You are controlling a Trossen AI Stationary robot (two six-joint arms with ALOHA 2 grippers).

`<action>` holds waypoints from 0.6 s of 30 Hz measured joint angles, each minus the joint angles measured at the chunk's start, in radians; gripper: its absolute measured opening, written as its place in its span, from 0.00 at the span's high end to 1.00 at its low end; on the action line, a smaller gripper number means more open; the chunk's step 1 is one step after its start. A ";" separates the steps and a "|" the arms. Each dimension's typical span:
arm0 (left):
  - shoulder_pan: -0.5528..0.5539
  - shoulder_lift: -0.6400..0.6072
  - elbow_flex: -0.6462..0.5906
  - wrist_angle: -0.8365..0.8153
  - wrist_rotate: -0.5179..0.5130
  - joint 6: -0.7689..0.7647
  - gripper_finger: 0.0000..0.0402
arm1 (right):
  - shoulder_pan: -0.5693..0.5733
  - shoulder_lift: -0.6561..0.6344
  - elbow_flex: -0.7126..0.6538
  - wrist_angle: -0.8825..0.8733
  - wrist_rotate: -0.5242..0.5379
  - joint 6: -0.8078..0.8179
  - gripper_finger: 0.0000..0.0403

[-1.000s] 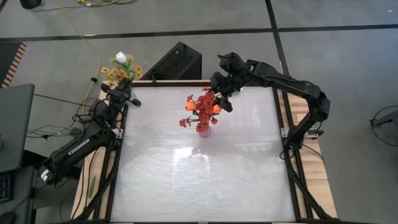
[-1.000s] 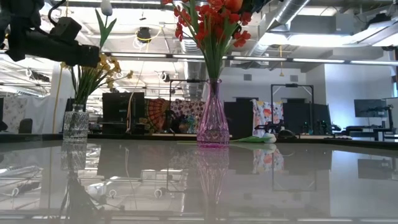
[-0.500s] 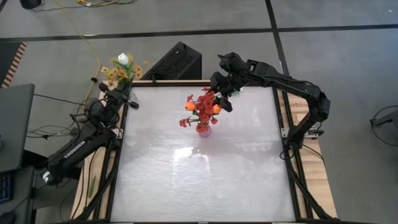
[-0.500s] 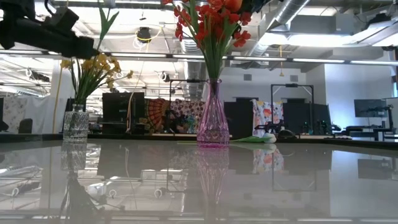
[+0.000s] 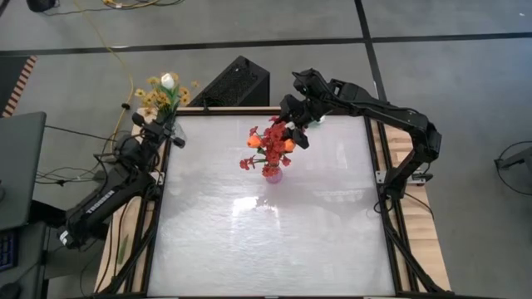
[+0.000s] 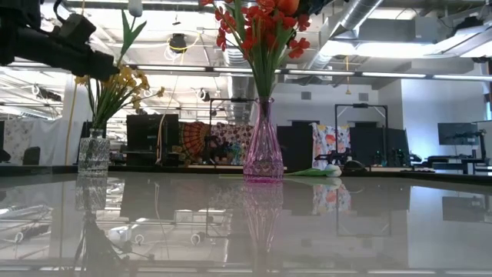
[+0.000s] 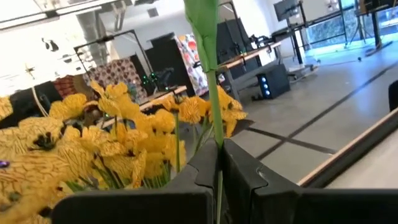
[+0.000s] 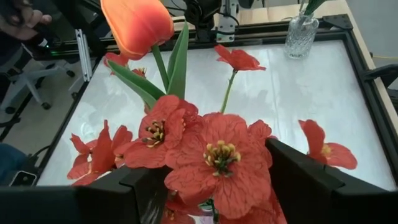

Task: Sort flowers into vase by color
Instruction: Put the bottom white tulip into the transparent vase

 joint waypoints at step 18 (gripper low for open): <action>0.000 0.000 -0.135 0.182 -0.030 0.052 1.00 | 0.006 0.000 0.000 -0.014 0.000 0.039 0.32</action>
